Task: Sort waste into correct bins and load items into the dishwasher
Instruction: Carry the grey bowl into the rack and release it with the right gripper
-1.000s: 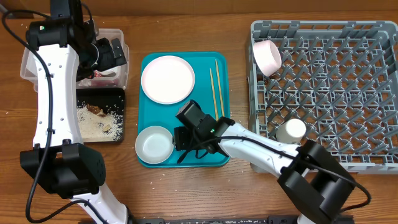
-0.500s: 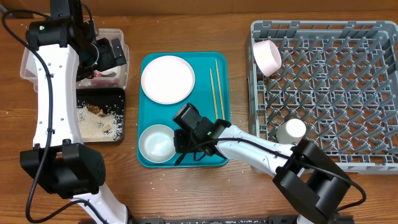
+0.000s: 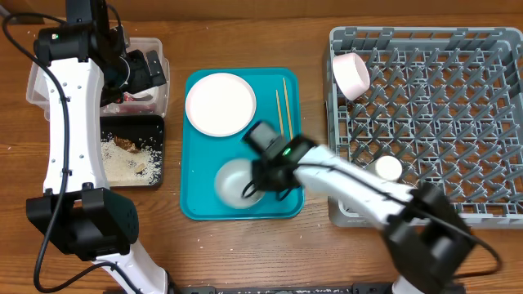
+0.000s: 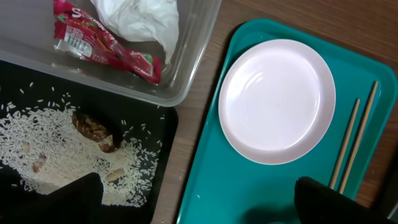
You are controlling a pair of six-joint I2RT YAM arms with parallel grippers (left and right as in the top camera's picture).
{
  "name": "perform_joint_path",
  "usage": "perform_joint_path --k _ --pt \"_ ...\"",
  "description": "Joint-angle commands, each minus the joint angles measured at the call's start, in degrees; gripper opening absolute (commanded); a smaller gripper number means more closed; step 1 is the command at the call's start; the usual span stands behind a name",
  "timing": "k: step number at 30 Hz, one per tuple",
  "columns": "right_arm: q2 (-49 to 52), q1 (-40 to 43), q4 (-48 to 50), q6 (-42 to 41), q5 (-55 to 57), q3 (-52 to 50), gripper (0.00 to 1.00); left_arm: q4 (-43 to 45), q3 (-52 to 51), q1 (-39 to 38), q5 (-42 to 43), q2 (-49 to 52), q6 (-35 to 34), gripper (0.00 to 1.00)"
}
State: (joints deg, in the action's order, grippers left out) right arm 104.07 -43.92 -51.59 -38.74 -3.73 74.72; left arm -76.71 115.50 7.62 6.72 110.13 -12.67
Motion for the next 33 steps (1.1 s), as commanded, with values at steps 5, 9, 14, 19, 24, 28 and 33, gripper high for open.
perform_joint_path --k 5,9,14,19,24,28,33 --pt "-19.67 8.11 -17.59 -0.02 52.78 12.46 0.04 0.07 0.79 0.24 0.37 -1.27 0.7 1.0" --pt "-19.28 9.57 -21.9 6.25 67.93 11.72 0.04 0.07 0.79 0.24 0.37 -1.27 0.7 1.0" --pt "-14.56 13.27 -23.1 13.77 77.07 8.9 0.04 0.07 0.79 0.24 0.37 -1.27 0.7 1.0" --pt "-7.89 16.2 -23.1 16.74 80.43 8.59 0.04 0.07 0.79 0.24 0.37 -1.27 0.7 1.0" --pt "-0.59 17.31 -22.56 16.74 81.11 8.59 0.04 0.07 0.79 0.24 0.37 -1.27 0.7 1.0" --pt "2.8 17.29 -22.38 16.7 80.35 8.59 0.04 0.07 0.79 0.24 0.37 -1.27 0.7 1.0" --pt "4.31 17.2 -22.21 16.65 74.71 8.57 0.04 0.07 0.79 0.24 0.37 -1.27 0.7 1.0"
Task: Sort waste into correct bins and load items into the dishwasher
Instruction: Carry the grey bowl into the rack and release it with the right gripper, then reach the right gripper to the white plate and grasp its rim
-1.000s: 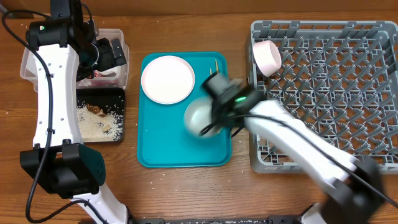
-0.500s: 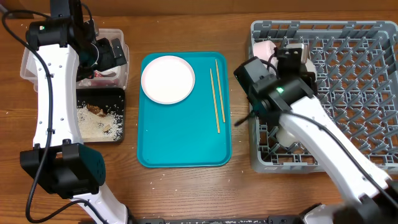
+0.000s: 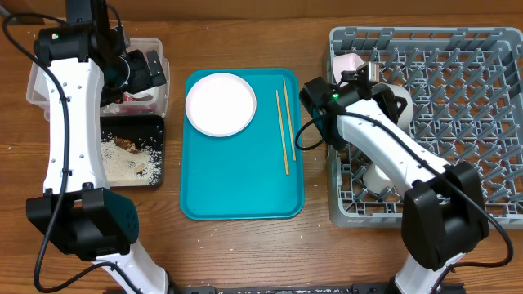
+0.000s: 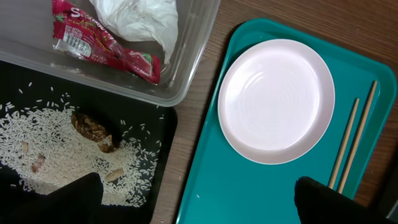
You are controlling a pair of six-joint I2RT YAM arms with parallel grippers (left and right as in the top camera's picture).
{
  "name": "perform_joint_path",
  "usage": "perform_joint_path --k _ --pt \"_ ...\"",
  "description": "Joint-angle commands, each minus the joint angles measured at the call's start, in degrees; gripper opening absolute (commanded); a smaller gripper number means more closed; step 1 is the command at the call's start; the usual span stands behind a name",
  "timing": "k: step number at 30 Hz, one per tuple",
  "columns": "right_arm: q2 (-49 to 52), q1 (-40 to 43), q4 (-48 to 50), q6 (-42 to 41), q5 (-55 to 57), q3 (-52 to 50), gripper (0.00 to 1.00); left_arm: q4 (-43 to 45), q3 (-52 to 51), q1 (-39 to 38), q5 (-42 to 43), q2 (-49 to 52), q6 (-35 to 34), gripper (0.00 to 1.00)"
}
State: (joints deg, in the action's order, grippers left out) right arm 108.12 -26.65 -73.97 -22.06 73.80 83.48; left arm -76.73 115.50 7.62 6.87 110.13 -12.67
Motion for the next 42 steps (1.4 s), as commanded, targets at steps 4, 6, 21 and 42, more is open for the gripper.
perform_joint_path --k 4,6,21,42 --pt "0.35 -0.9 0.83 0.02 -8.39 -0.24 0.04 0.09 0.79 0.24 0.22 -1.27 0.7 1.0" --pt "0.35 -1.55 1.81 0.02 -11.34 -0.24 0.04 0.09 0.79 0.24 0.22 -1.27 0.7 1.0" --pt "0.35 -3.91 -2.95 0.0 -12.96 -0.24 0.13 0.09 0.79 0.24 0.22 -1.27 0.7 1.0" --pt "-2.97 -5.6 -13.16 -3.19 -28.09 20.79 0.95 0.09 0.79 0.24 0.22 -1.27 0.7 1.0"
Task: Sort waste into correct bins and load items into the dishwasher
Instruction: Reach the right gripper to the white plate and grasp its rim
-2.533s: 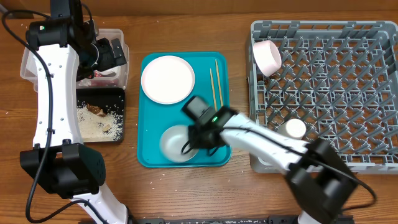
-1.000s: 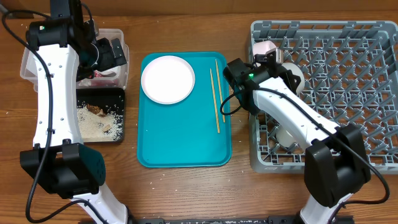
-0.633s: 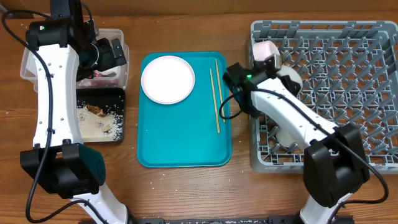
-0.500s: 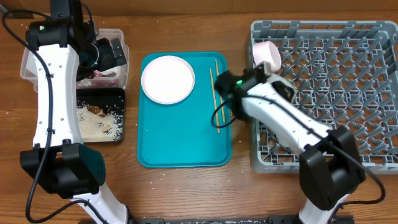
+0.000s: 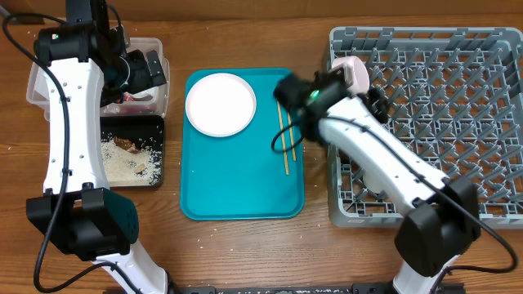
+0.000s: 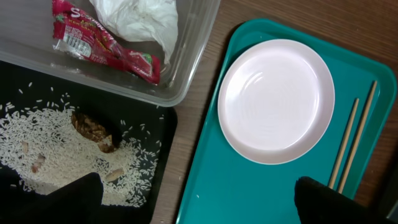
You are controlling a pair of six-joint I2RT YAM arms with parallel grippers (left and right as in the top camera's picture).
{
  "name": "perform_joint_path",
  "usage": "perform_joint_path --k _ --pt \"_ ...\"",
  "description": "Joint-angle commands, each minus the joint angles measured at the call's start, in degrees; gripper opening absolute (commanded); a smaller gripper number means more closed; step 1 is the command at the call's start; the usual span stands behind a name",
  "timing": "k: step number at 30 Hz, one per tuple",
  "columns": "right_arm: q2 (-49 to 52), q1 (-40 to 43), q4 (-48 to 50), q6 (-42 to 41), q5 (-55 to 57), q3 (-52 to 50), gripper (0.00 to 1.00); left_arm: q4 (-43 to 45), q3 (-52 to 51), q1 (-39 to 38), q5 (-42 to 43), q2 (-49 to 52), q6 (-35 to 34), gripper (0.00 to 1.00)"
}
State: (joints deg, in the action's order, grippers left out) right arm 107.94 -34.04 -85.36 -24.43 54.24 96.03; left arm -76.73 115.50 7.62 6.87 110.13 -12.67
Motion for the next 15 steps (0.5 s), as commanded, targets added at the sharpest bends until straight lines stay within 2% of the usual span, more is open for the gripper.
perform_joint_path --k 1,3,4,5,6,11,15 --pt "-2.84 2.71 -2.67 -0.85 -15.1 12.61 0.96 0.09 0.79 0.24 0.22 -1.27 0.7 1.0" --pt "-2.84 3.43 -1.42 -0.83 -26.6 17.14 0.96 0.09 0.79 0.22 0.22 -1.27 0.7 1.0" --pt "-2.84 3.54 1.46 -0.83 -37.44 18.93 1.0 0.09 0.79 0.22 0.22 -1.27 0.7 1.0" --pt "-2.84 3.54 4.2 -0.83 -43.06 18.91 1.0 0.09 0.79 0.22 0.22 -1.27 0.7 1.0" --pt "-2.47 3.54 9.79 -0.9 -48.89 17.99 0.95 0.09 0.79 0.24 0.22 -1.27 0.7 1.0" --pt "-1.46 1.38 27.61 -4.24 -53.75 10.69 0.9 0.09 0.79 0.24 0.22 -1.27 0.7 1.0" --pt "0.81 -0.9 39.67 -8.39 -53.44 3.5 0.76 0.09 0.79 0.24 0.22 -1.27 0.7 1.0"
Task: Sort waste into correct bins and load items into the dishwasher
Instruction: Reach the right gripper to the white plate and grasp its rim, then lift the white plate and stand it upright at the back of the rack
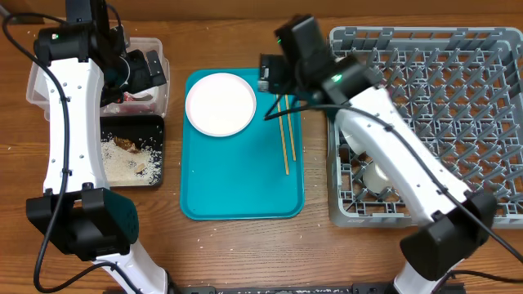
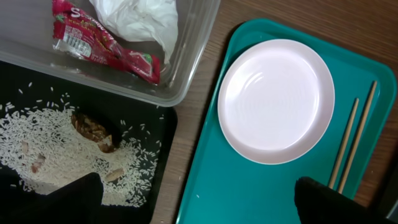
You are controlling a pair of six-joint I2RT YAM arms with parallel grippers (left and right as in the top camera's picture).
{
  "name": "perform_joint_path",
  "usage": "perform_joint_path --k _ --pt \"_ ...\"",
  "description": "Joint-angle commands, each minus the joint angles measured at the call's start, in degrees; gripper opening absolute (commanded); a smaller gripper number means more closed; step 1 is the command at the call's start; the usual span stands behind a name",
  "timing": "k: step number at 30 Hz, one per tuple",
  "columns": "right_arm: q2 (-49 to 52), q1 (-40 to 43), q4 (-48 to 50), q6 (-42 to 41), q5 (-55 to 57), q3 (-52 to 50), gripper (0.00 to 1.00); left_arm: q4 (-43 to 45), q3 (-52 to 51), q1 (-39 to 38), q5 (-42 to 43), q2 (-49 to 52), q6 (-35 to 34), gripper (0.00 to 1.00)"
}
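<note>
A white plate (image 1: 221, 104) and a pair of chopsticks (image 1: 286, 131) lie on the teal tray (image 1: 237, 188). The left wrist view shows the same plate (image 2: 277, 99) and chopsticks (image 2: 351, 143). My right gripper (image 1: 271, 82) hangs over the tray's far right corner, between the plate and the chopstick tops; its jaws are too small to read. The grey dishwasher rack (image 1: 458, 106) stands to the right, and a white dish (image 1: 376, 175) in it shows under my right arm. High over the bins, my left gripper (image 2: 196, 205) is open and holds nothing.
A clear bin (image 2: 186, 62) at far left holds a red wrapper (image 2: 106, 43) and crumpled white tissue (image 2: 140, 18). In front of it, a black bin (image 2: 18, 81) holds rice and food scraps. My right arm stretches across the rack's left side.
My right gripper has moved from over the middle of the chopsticks up and left to the tray's far right corner. Chopsticks, plate and left arm are where they were.
My right gripper was at a white bowl on the tray's near part. Then the bowl was off the tray and the gripper stood over the rack's left side with it. Later the gripper was back over the chopsticks, and now it is by the plate. The left arm stayed put.
</note>
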State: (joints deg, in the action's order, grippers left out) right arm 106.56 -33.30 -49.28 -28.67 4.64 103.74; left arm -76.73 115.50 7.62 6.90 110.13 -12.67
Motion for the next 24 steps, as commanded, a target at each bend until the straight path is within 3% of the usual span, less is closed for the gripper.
perform_joint_path --k 1,8,15,19,23,24 --pt "3.56 -2.08 6.4 -6.27 -3.43 -6.21 0.75 0.09 0.79 0.24 0.2 -1.27 0.7 1.0" --pt "13.79 -2.75 12.15 -9.6 -5.46 -8.66 0.73 0.09 0.79 0.24 0.2 -1.27 0.7 1.0" --pt "19.85 -3.74 16.65 -12.13 -6.25 -8.66 0.61 0.09 0.79 0.24 0.2 -1.27 0.7 1.0" --pt "21.53 -3.82 16.5 -12.35 -6.25 -8.68 0.45 0.09 0.79 0.24 0.2 -1.27 0.7 1.0" --pt "21.7 -3.85 14.25 -12.31 -6.23 -8.7 0.14 0.09 0.79 0.24 0.2 -1.27 0.7 1.0" --pt "21.73 -3.89 13.55 -12.31 -6.14 -8.87 0.13 0.09 0.79 0.24 0.2 -1.27 0.7 1.0"
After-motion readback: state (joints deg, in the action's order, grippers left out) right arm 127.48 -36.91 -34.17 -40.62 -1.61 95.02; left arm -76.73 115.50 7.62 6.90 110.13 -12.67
